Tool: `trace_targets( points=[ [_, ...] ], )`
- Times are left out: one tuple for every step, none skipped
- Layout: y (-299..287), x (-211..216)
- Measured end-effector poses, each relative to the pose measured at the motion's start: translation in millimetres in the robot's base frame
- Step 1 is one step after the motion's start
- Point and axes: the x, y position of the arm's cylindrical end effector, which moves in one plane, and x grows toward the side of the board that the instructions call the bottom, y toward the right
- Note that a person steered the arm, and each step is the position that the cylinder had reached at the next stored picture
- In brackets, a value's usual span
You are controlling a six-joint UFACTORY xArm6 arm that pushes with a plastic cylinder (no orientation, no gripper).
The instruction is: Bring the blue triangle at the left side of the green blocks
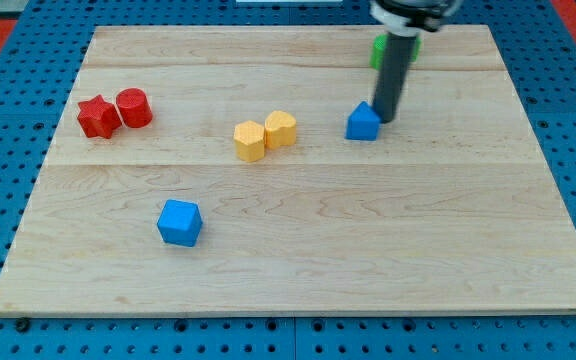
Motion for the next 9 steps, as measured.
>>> trace_targets(
  points=[
    [37.1, 40.7],
    [14.0, 62.4],
    [-5.7, -1.6],
    [-23.9, -24.6],
    [16.2, 23.4],
    [-24.9, 3.0],
    [-53.7, -39.4],
    [-53.5, -28.5],
    [-92.0, -23.0]
  ],
)
